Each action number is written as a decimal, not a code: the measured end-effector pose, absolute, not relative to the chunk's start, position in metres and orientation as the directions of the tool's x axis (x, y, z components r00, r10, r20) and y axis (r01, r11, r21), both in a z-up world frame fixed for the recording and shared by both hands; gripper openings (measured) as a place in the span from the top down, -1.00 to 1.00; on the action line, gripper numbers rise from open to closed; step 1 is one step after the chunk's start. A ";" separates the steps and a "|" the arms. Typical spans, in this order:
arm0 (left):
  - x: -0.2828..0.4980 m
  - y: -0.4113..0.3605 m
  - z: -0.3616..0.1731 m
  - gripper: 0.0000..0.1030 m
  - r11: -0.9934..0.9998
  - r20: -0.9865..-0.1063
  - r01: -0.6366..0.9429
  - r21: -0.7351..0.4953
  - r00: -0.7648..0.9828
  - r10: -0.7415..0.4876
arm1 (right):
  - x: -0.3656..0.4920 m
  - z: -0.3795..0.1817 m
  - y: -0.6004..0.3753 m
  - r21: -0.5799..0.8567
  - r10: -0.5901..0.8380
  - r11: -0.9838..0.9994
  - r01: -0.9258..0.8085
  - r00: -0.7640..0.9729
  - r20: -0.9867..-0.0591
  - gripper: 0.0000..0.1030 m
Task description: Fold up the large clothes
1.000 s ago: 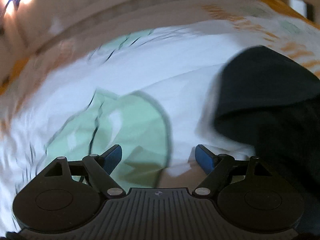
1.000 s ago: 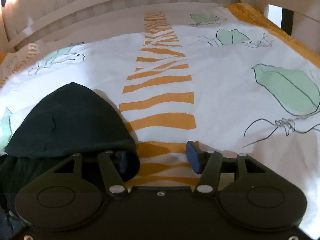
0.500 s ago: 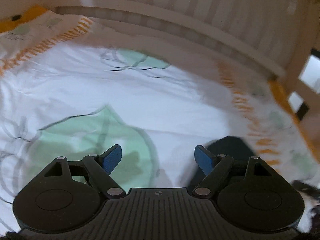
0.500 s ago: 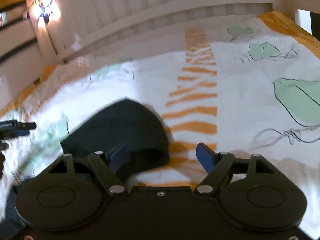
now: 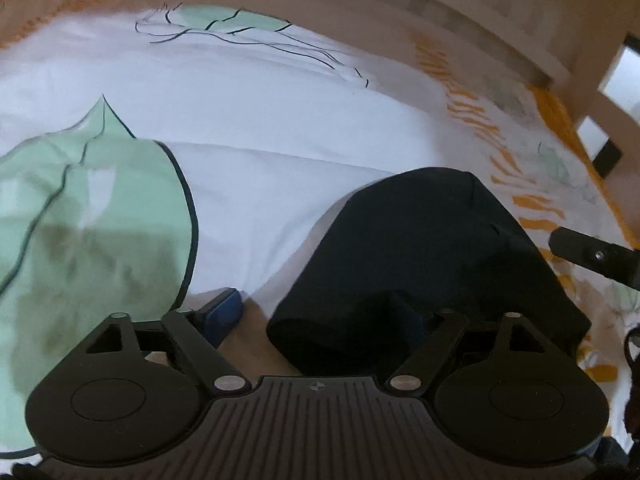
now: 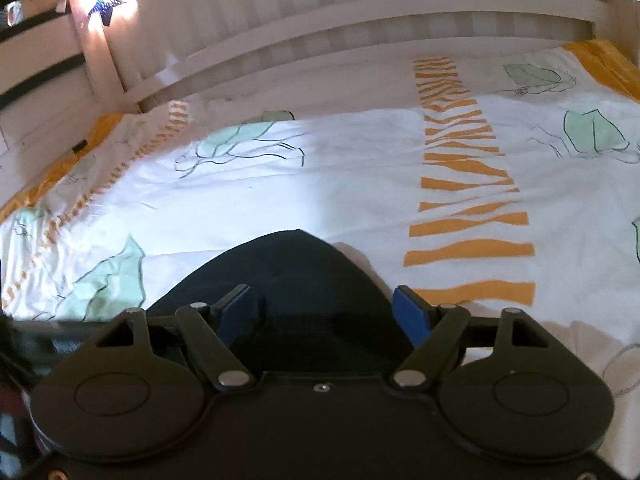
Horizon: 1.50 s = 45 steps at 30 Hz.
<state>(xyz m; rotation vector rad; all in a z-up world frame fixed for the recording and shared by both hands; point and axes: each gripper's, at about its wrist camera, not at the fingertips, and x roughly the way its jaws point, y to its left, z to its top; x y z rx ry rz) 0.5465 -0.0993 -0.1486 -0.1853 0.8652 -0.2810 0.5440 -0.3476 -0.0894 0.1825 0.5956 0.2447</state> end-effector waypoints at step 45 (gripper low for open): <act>0.397 -0.021 -0.106 -0.84 0.659 -0.553 0.292 -0.694 0.371 -0.746 | 0.353 -0.017 -0.278 -0.182 0.508 0.796 -0.577 0.801 -0.316 0.64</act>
